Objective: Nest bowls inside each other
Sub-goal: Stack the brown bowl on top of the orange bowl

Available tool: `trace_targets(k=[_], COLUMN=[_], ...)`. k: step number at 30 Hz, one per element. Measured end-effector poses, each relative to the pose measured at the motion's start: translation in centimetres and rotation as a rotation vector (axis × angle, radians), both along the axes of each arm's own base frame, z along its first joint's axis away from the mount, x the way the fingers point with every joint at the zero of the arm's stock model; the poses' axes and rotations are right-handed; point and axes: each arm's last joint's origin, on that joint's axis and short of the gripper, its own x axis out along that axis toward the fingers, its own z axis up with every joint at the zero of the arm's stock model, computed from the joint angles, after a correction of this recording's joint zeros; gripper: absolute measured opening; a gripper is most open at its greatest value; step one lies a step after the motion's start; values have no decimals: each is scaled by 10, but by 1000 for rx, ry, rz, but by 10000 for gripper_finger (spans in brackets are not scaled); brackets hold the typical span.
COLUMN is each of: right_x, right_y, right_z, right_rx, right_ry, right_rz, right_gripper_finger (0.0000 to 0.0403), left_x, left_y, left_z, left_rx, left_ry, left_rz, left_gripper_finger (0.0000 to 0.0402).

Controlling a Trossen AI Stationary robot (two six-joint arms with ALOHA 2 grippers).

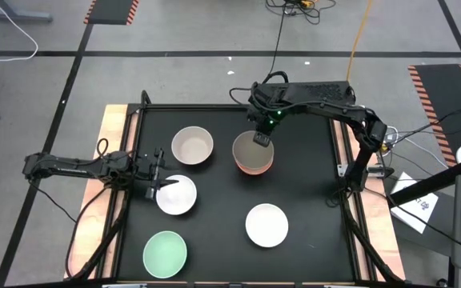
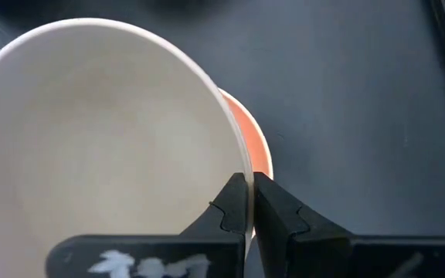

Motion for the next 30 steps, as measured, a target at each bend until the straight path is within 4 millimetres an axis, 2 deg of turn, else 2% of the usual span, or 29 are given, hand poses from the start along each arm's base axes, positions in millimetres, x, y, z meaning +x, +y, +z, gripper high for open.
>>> trace_targets(k=[12,17,30], right_x=[2,3,-7], right_y=[0,0,-4], right_z=[0,-14,-34], right_rx=[-9,-8,25], right_ry=[-10,-17,47], right_rz=[-2,-16,-46], right_gripper_finger=[2,2,2], left_x=[0,0,0], left_y=[0,0,0], left_z=[0,0,0], left_rx=[-4,-16,-18], left_ry=[0,2,2], left_rz=[-1,-1,0], left_gripper_finger=[182,182,182])
